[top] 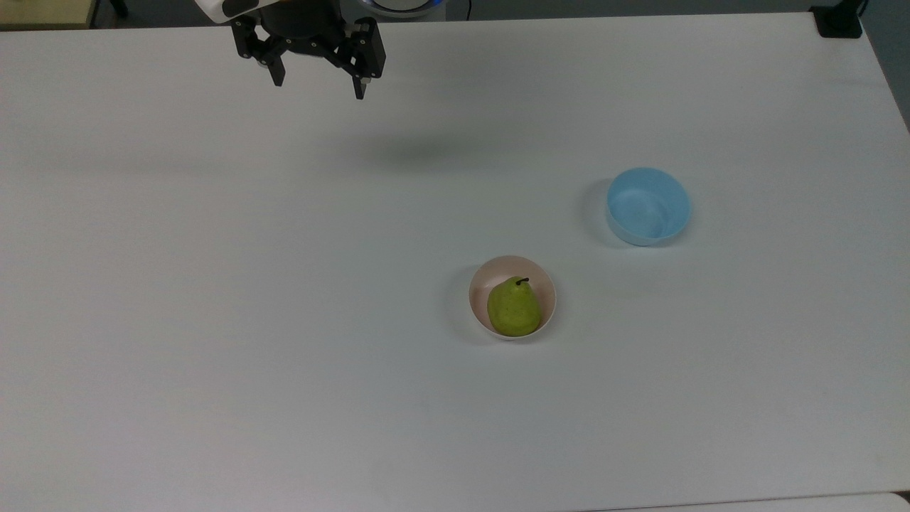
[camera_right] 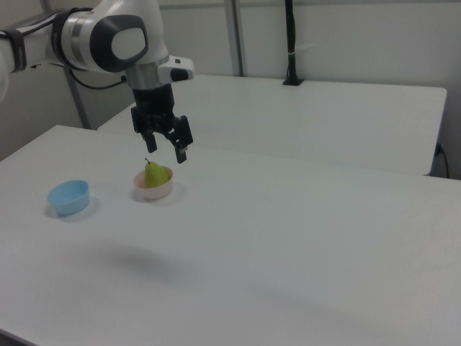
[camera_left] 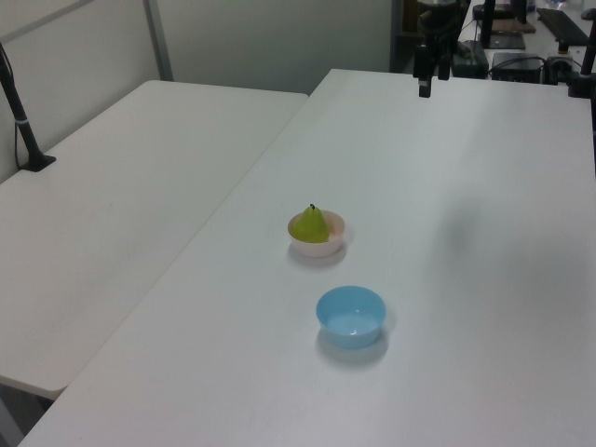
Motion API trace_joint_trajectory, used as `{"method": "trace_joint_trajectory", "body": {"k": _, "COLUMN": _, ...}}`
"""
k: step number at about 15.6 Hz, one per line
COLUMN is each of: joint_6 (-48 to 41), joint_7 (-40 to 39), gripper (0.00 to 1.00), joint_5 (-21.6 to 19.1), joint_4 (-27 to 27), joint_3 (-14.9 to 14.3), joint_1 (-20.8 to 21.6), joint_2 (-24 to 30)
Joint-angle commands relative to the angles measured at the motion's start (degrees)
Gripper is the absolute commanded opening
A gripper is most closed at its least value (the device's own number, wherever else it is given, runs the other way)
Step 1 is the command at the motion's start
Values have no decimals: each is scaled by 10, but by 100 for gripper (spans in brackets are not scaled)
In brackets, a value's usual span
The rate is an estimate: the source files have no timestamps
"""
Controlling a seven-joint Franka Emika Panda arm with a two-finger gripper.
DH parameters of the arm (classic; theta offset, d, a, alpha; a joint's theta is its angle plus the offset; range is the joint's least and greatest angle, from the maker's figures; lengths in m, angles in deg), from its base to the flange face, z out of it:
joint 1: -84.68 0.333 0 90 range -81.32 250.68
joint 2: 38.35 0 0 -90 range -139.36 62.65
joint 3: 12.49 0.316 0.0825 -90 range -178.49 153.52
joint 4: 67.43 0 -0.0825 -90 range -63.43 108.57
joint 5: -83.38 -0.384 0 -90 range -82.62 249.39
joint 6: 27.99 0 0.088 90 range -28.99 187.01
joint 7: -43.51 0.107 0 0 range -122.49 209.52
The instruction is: Pick up a pear from the bowl
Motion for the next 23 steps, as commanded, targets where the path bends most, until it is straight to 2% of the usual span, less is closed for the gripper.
{"method": "trace_joint_trajectory", "body": {"k": 1, "joint_6": -17, "joint_7": -10, "gripper": 100, "joint_5": 4, "joint_4": 5, "joint_3": -17, "joint_1": 4, "joint_2": 19}}
{"method": "trace_joint_trajectory", "body": {"k": 8, "joint_6": -18, "joint_7": -11, "gripper": 100, "joint_5": 1, "joint_4": 2, "joint_3": -16, "joint_1": 7, "joint_2": 19}}
{"method": "trace_joint_trajectory", "body": {"k": 12, "joint_6": 1, "joint_7": -10, "gripper": 100, "joint_5": 5, "joint_4": -4, "joint_3": -19, "joint_1": 29, "joint_2": 2}}
{"method": "trace_joint_trajectory", "body": {"k": 15, "joint_6": 25, "joint_7": -4, "gripper": 100, "joint_5": -3, "joint_4": -46, "joint_3": -53, "joint_1": 72, "joint_2": -41}}
{"method": "trace_joint_trajectory", "body": {"k": 19, "joint_6": 66, "joint_7": 1, "gripper": 100, "joint_5": -43, "joint_4": -100, "joint_3": -57, "joint_1": 126, "joint_2": -117}}
{"method": "trace_joint_trajectory", "body": {"k": 23, "joint_6": 203, "joint_7": 67, "gripper": 100, "joint_5": -51, "joint_4": -110, "joint_3": -57, "joint_1": 178, "joint_2": -187}}
